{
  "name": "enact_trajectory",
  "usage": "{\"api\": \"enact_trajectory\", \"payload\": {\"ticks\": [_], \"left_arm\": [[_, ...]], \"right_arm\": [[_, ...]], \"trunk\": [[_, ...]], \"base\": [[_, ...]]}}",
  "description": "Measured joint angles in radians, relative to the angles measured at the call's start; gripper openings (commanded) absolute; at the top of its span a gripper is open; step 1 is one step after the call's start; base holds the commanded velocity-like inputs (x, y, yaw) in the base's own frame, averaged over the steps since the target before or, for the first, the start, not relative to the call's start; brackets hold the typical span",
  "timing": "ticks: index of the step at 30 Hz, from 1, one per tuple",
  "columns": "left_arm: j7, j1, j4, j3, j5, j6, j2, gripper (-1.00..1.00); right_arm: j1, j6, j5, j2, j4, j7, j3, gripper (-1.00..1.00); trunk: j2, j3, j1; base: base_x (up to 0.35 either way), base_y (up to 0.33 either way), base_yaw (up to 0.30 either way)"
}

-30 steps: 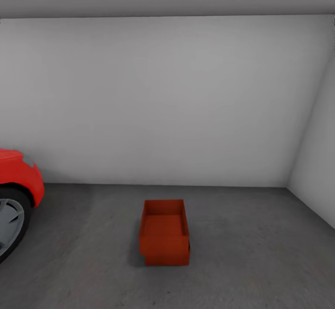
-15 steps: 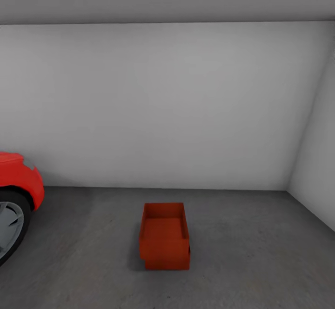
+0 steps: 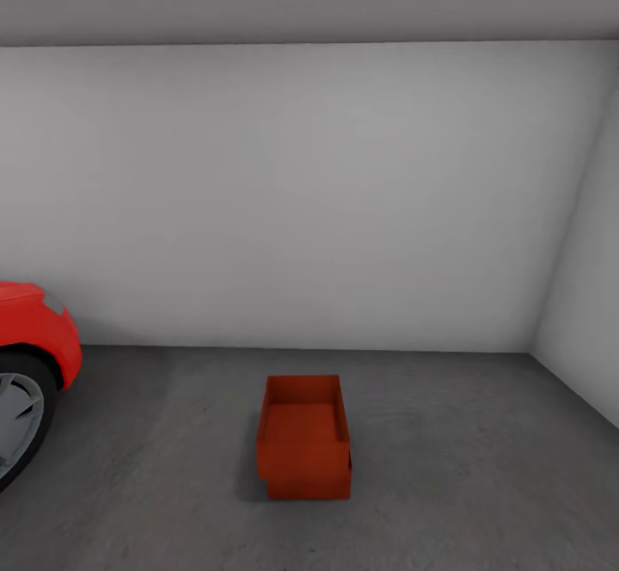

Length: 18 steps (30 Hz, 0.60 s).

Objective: Move the two storage containers from the living room to the garage. In the garage, place one container on the floor and stack the other container on top of it (either order is fine).

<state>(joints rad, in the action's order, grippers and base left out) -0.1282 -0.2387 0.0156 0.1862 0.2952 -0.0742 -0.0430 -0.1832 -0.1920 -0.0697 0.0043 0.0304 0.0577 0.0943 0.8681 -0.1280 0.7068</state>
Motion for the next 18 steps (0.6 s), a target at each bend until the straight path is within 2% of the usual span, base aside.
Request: {"api": "enact_trajectory", "payload": {"ticks": [2,5,18], "left_arm": [[0.000,0.000,0.000,0.000,0.002,0.000,-0.001,1.00],[0.000,0.000,0.000,0.001,0.003,0.000,-0.001,1.00],[0.000,0.000,0.000,0.001,0.003,0.000,-0.002,1.00]], "right_arm": [[0.000,0.001,0.026,0.000,0.000,0.000,0.000,1.00],[0.000,0.001,0.044,0.002,0.000,-0.001,0.000,1.00],[0.000,0.005,0.053,0.005,0.000,0.009,-0.001,1.00]], "trunk": [[0.000,0.000,0.000],[0.000,0.000,0.000],[0.000,0.000,0.000]], "base": [[0.000,0.000,0.000],[0.000,0.000,0.000],[0.000,0.000,0.000]]}}
